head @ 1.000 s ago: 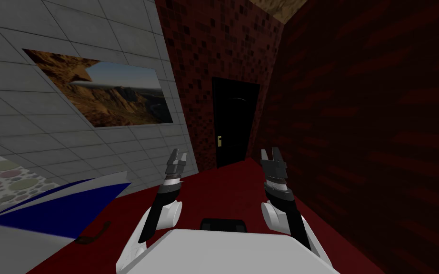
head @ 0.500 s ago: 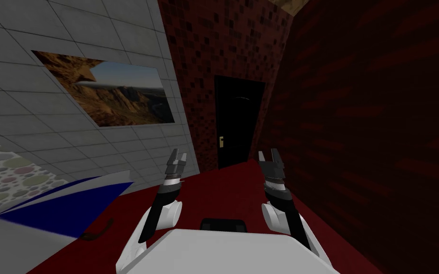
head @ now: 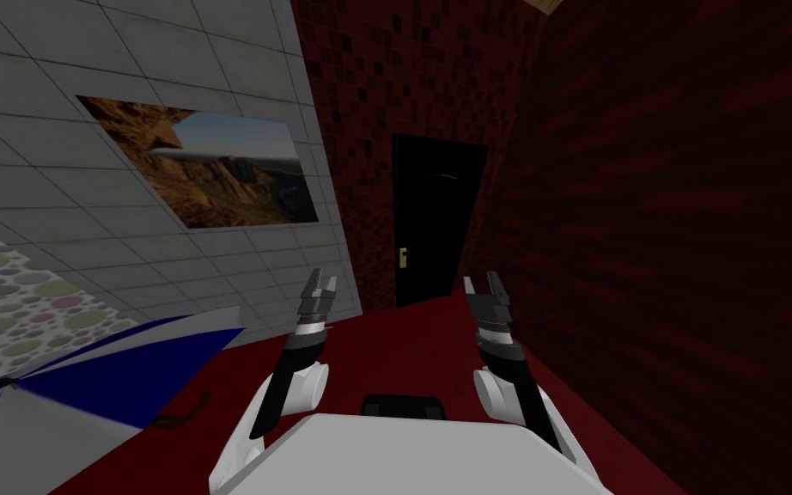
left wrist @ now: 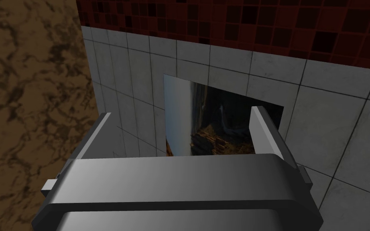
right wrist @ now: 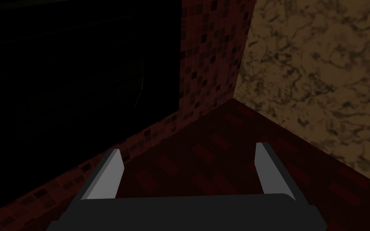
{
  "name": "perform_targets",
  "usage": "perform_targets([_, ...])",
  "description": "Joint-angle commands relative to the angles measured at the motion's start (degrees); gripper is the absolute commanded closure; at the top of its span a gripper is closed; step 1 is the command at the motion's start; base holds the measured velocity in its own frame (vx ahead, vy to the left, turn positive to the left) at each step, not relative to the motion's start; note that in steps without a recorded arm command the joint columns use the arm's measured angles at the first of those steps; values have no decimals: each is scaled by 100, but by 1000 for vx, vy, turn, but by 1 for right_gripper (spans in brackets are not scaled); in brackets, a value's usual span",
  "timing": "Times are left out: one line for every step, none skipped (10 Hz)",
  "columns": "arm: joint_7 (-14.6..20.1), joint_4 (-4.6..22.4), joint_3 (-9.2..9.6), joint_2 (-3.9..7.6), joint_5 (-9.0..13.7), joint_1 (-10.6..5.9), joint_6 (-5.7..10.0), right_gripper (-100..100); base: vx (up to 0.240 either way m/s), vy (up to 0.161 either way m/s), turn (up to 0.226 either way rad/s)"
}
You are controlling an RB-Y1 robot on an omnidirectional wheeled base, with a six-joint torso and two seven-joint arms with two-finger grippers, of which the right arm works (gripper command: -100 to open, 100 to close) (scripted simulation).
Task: Pull the door open
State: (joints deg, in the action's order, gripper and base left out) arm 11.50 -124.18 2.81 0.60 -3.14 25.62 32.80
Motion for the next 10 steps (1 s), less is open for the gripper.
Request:
perform_targets([216, 62, -2, 46, 43, 5, -53, -100, 79, 23, 75])
perform_targets([344, 115, -11, 78, 73, 2, -73, -100, 75, 10, 69])
perform_targets([476, 171, -20, 110, 104, -1, -94, -100, 93, 4, 74])
perform_targets([625, 233, -30, 142, 139, -4, -118, -100, 94, 15, 102])
perform_targets([774, 296, -41, 174, 174, -7, -142, -100, 95, 9, 102])
perform_targets([923, 358, -51, 206, 208, -10, -166, -100, 99, 8, 81])
perform_targets([1072, 421, -61, 237, 243, -13, -189, -100, 92, 4, 79])
perform_targets([1233, 489, -72, 268, 281, -16, -215, -100, 117, -7, 105])
perform_targets([1396, 558, -83, 299, 320, -20, -242, -100, 107, 0, 114])
perform_targets([1555, 627, -95, 329, 358, -23, -268, -100, 99, 13, 96])
